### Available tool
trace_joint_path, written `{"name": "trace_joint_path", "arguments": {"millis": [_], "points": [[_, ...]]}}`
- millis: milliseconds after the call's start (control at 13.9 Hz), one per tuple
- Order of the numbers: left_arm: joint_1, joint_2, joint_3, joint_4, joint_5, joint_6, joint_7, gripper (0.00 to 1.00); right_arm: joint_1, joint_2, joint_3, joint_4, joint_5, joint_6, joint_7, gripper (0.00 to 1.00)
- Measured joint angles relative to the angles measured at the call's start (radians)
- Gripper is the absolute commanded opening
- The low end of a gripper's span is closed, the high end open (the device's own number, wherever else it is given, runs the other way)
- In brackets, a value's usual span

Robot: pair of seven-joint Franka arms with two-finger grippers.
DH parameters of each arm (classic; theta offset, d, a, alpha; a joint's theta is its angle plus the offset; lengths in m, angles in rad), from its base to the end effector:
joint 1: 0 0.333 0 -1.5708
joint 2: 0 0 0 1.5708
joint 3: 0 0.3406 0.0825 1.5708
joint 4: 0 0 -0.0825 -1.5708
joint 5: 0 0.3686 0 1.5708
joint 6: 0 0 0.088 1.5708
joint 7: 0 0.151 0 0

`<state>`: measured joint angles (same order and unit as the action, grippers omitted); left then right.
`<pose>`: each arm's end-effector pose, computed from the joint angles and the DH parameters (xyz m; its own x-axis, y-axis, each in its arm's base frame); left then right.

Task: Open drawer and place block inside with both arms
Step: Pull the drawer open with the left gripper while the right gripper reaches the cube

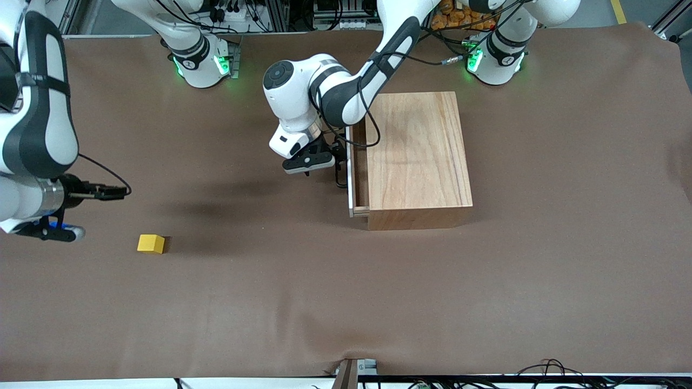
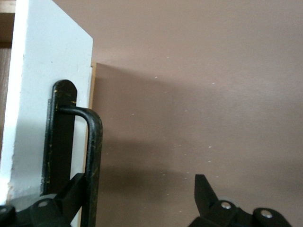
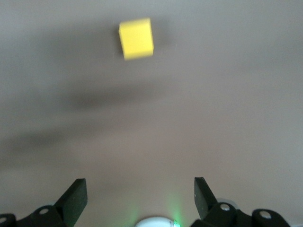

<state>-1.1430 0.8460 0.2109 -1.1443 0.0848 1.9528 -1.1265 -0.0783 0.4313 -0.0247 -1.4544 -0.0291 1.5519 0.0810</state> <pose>0.4259 -0.6333 0.2790 0.9773 0.0790 0.1965 0.1057 -0.9860 -0.1292 0.6235 -0.0668 0.4009 0.9292 -0.1791 -0.3233 -0.1673 -0.9838 0.0644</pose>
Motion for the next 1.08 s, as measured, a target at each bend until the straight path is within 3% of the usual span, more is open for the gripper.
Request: {"name": "trace_joint_path", "arguments": {"millis": [359,789,1077], "points": [[0.0,0.0,-0.006,-0.001,0.0,0.059,-0.014,1.0,-0.04,0.016,0.001,-0.026,0.008,0.282,-0.094,1.0],[-0.001,0.001,-0.011,-0.003,0.0,0.118,-0.017,1.0,-0.047,0.048,0.012,-0.24,0.026,0.637,-0.137,1.0],[-0.001,0.005,-0.022,-0.005,0.0,0.175,-0.037,1.0,-0.042,0.13,0.016,-0.305,0.066,0.746,-0.135,1.0]]}}
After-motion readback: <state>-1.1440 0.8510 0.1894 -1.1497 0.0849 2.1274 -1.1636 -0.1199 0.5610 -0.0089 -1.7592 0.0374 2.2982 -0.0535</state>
